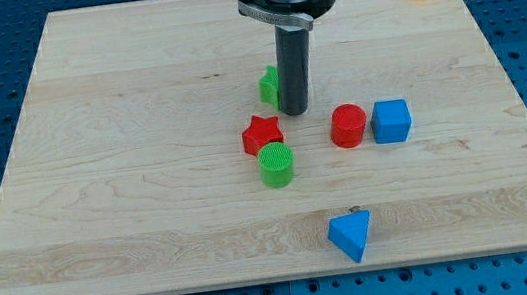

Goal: Move the green star at the center of the board

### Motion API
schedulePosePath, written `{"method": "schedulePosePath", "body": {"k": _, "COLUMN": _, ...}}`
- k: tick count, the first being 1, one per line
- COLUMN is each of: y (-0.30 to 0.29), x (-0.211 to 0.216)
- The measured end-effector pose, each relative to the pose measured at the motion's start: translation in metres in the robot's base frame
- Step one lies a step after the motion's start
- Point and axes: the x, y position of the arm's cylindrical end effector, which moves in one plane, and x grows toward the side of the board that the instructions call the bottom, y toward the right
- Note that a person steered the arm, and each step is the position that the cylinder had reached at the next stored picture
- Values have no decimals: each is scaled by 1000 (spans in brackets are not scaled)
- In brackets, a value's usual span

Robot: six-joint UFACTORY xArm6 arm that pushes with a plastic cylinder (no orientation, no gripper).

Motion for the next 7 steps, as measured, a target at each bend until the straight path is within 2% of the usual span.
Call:
{"method": "schedulePosePath", "body": {"k": 3, "y": 14, "x": -3}}
{"method": "schedulePosePath", "body": {"k": 4, "y": 12, "x": -29}}
{"method": "schedulePosePath", "body": {"k": 7, "y": 27, "x": -40}}
